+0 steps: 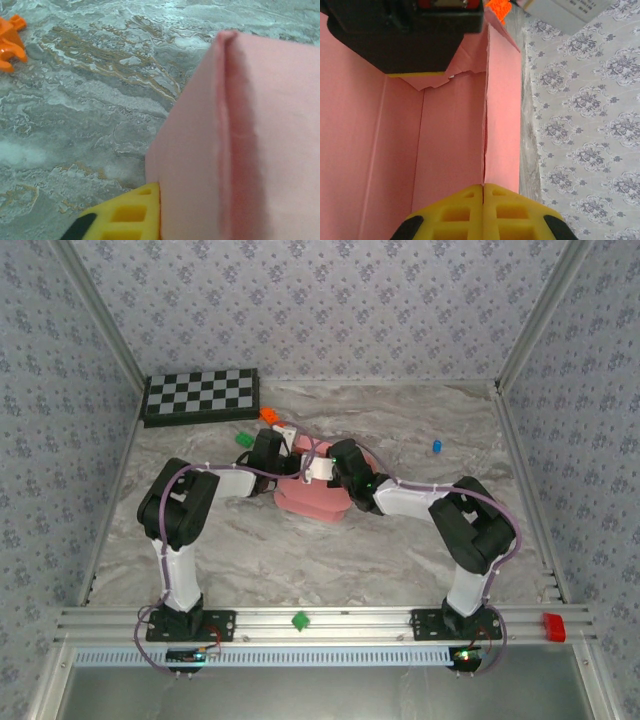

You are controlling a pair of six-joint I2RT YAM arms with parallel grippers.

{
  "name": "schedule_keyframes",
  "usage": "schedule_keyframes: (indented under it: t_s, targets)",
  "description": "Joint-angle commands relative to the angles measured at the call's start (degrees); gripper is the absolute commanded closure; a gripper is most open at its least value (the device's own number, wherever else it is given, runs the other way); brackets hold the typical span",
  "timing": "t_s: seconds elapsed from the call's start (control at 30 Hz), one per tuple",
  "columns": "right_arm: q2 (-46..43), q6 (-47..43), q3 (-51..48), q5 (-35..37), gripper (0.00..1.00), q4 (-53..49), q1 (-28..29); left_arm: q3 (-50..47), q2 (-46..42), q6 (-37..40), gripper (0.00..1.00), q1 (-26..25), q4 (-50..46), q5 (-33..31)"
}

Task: Fold the paper box

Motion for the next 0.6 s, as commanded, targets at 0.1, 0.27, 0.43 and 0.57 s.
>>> schedule_keyframes:
  t_s: [0.1, 0.27, 0.43, 0.57]
  targets:
    - [0.9, 2.5, 0.5, -0.6, 0.98, -2.0, 0.4, 0.4, -1.6, 0.3, 0.96, -1.1, -1.3, -1.5]
    - [-0.2, 4.0, 0.5, -0.6, 0.87, -1.2, 0.3, 0.2, -2.8, 0.9, 0.97, -1.7, -3.1, -3.7]
    - [-1.7, 5.3, 0.6, -0.1, 0.65, -0.5, 0.3, -0.3, -4.2, 0.5, 0.99, -2.0, -4.2, -4.7]
    - [-4.1, 6.8, 0.1, 0.6, 0.42, -0.1, 0.4, -0.4, -6.1, 0.1, 1.0, -2.3, -6.3, -6.3]
